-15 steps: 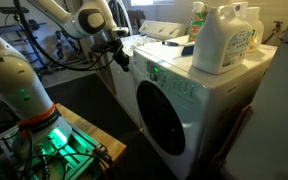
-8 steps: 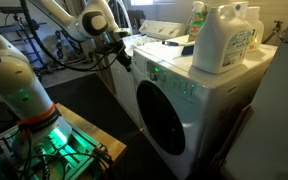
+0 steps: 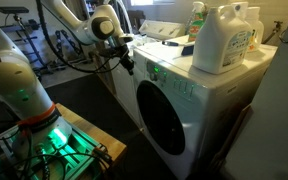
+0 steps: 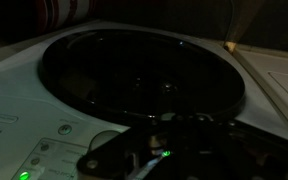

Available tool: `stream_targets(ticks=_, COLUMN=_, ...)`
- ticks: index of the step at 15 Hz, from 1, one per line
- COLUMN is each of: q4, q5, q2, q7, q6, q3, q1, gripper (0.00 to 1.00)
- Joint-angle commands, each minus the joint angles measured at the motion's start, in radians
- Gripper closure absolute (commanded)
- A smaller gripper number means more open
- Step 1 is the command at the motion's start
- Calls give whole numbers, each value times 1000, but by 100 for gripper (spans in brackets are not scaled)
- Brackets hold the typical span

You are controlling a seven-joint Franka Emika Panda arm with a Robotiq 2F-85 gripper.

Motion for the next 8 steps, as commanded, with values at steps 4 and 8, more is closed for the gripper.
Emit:
stream_targets(ticks=4, q4=77, q5=-167, q2=137, q7=178, q6=64, q3=-19, q1=-3, gripper=100)
stream_targets(ticks=8, q4=118, q5=-277, q2=200, q7=282, q6=119, q3=-60, q1=16, gripper=100)
